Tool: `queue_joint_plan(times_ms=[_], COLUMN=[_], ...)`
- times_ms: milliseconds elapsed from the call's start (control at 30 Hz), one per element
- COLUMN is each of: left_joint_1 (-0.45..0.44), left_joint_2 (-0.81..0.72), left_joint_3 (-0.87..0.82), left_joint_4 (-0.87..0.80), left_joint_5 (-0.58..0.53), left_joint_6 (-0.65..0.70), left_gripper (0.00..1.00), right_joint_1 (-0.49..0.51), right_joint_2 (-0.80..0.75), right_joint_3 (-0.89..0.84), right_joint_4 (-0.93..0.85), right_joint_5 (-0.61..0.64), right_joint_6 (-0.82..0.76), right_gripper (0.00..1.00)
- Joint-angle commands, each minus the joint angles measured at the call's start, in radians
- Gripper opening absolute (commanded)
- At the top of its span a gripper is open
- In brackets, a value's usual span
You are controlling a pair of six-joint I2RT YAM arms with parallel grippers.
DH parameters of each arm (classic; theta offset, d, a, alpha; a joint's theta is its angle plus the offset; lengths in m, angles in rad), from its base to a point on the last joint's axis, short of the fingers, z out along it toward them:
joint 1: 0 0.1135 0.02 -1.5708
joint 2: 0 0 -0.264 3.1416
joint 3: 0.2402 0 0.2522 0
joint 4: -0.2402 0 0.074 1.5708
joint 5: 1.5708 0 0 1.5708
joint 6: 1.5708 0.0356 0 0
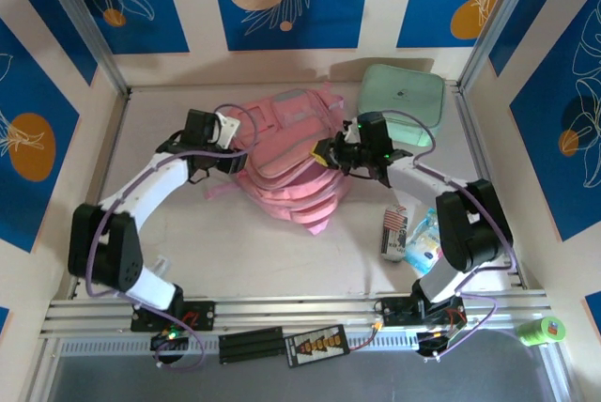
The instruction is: Pack books, pencil case, and school supplies into a backpack
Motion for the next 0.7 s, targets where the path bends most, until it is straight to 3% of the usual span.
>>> queue_joint_plan(times_ms=[0, 67, 200, 367, 433, 500, 667], left_joint_1=[0.023, 0.03, 0.044, 0.067, 0.072, 0.074, 0.085], left_joint_2=[-0.115, -0.147, -0.145, -0.153, -0.16, -0.164, -0.175], left_joint_3=[-0.035, -0.024, 0.046, 0.077, 0.065, 0.056, 0.038], left_joint_4=[-0.045, -0.098, -0.205, -0.15, -0.094, -0.058, -0.083], left_joint_5=[-0.059, -0.114, -0.184, -0.037, 0.029, 0.062, 0.011], left_joint_6=[-0.184, -0.248, -0.323, -0.425, -0.446, -0.458, -0.499], left_gripper=[0.8, 0.88, 0.9, 0.94, 1.0, 1.0, 1.0], right_joint_1=[0.066, 0.088, 0.099, 0.062, 0.049, 0.037, -0.001], right_joint_2=[0.062, 0.095, 0.116, -0.003, -0.064, -0.119, -0.261], right_joint_3=[0.054, 0.083, 0.137, 0.107, 0.11, 0.116, 0.073], right_joint_4=[0.038, 0.033, -0.02, -0.183, -0.289, -0.396, -0.605], right_joint_5=[0.024, 0.036, -0.026, -0.01, 0.014, 0.034, 0.143], right_joint_6=[0.024, 0.022, -0.066, -0.214, -0.281, -0.335, -0.408], right_gripper=[0.13, 0.18, 0.37, 0.62, 0.64, 0.65, 0.75])
